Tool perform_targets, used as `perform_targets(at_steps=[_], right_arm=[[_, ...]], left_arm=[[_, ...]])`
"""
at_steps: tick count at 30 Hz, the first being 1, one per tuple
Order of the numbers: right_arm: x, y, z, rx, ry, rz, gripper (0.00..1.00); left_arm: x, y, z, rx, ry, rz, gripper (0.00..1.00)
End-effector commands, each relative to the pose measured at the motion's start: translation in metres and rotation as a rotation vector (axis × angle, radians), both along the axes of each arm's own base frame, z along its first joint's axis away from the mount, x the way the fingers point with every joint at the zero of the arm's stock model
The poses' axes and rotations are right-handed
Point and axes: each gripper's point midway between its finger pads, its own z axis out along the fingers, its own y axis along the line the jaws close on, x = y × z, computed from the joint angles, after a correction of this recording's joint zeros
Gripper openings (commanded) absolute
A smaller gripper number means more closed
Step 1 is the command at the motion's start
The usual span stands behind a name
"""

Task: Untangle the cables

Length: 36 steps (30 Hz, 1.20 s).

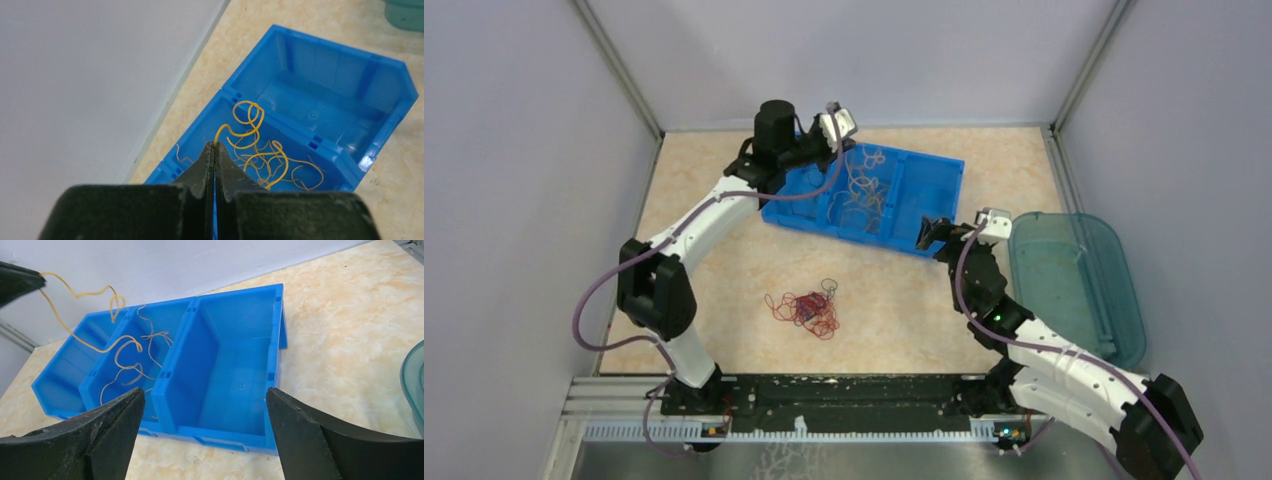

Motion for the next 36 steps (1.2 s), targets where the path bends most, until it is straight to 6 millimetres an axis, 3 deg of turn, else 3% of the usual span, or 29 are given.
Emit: perform_targets(at_steps=[1, 2, 3, 4, 5, 7, 8, 12, 16, 21, 24, 28, 31, 36], right_arm=[[0.004, 0.001, 0.013, 0.022, -0.036, 0.002, 0.92], [0.004, 0.004, 0.013, 0.018, -0.035, 0.015, 0.92], [0.005, 0.007, 0.013, 0.014, -0.033, 0.025, 0.92], [0.006, 0.010, 0.013, 0.009, -0.032, 0.039, 0.92], [0.006, 0.012, 0.014, 0.003, -0.030, 0.050, 0.92], [0.006, 0.016, 0.013, -0.003, -0.022, 0.073, 0.92], [0.006, 0.019, 0.015, -0.003, -0.023, 0.088, 0.92], [0.003, 0.035, 0.017, -0.012, -0.022, 0.175, 0.92], [-0.003, 0.073, 0.016, -0.041, -0.001, 0.375, 0.88], [-0.024, 0.147, 0.003, -0.079, 0.044, 0.780, 0.86], [-0.046, 0.187, -0.015, -0.149, 0.094, 1.014, 0.86], [-0.060, 0.217, -0.041, -0.234, 0.161, 1.139, 0.86], [-0.059, 0.227, -0.049, -0.198, 0.197, 1.148, 0.86], [-0.058, 0.229, -0.052, -0.144, 0.214, 1.126, 0.85]], left_arm=[[0.021, -0.002, 0.003, 0.023, -0.077, 0.033, 0.00], [0.026, -0.002, -0.002, 0.035, -0.078, 0.046, 0.01], [0.030, -0.001, -0.006, 0.048, -0.078, 0.056, 0.09], [0.034, -0.001, -0.011, 0.061, -0.068, 0.061, 0.26], [0.037, -0.002, -0.013, 0.077, -0.061, 0.066, 0.50], [0.045, 0.000, -0.017, 0.098, -0.043, 0.090, 0.80], [0.047, 0.001, -0.015, 0.103, -0.039, 0.102, 0.87], [0.042, 0.012, -0.011, 0.147, -0.015, 0.111, 0.99], [0.014, 0.037, -0.006, 0.171, 0.088, 0.075, 1.00], [-0.032, 0.089, -0.012, 0.197, 0.226, 0.048, 1.00], [-0.071, 0.127, -0.034, 0.216, 0.287, 0.014, 1.00], [-0.135, 0.156, -0.070, 0.318, 0.298, -0.096, 1.00], [-0.185, 0.173, -0.112, 0.457, 0.302, -0.213, 0.99], [-0.227, 0.196, -0.170, 0.656, 0.226, -0.380, 0.87]])
